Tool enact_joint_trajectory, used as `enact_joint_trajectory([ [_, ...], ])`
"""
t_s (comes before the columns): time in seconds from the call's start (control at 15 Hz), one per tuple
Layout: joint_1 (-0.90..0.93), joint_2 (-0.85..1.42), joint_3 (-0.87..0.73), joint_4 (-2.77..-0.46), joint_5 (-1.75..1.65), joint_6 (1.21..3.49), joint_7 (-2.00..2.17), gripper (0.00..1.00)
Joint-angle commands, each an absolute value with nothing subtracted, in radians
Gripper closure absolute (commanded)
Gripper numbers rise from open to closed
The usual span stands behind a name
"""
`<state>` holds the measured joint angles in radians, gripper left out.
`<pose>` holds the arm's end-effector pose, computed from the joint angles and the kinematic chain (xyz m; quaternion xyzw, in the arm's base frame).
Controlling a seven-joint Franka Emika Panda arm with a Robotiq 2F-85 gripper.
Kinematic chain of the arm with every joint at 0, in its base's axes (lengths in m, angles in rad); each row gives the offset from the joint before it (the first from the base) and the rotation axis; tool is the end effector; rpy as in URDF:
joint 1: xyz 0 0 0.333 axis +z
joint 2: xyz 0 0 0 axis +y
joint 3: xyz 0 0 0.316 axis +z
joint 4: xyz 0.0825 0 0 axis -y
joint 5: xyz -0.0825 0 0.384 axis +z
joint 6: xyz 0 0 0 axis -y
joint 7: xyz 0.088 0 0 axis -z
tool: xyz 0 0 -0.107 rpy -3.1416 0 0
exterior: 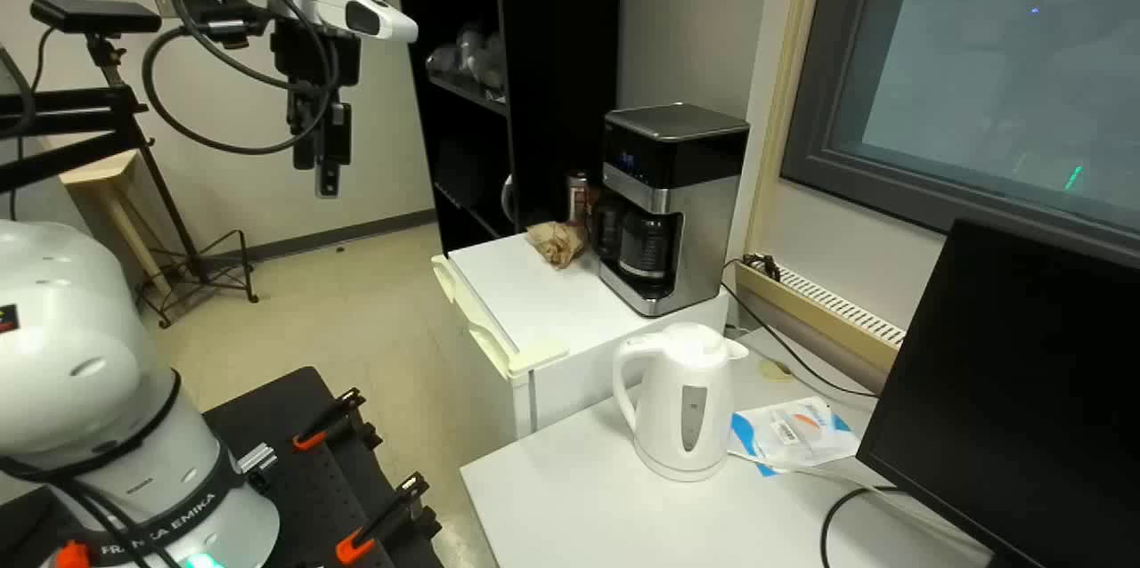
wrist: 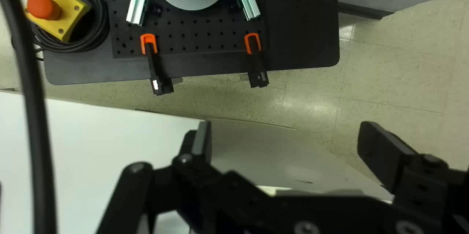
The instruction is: Press a button on the coffee maker
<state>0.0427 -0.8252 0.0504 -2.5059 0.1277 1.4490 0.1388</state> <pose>0.2733 0.0431 0.5236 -0.9917 0.0325 0.1199 0.0327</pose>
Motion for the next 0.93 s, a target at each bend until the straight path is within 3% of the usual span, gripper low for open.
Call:
enact_joint_trajectory([
  [0.0,0.028,-0.825,0.06,-2.504,0.133,1.447,0.13,0.0],
  [0.87,0.038,-0.734,0.096,-2.515,0.055,1.571,0.096,0.0],
])
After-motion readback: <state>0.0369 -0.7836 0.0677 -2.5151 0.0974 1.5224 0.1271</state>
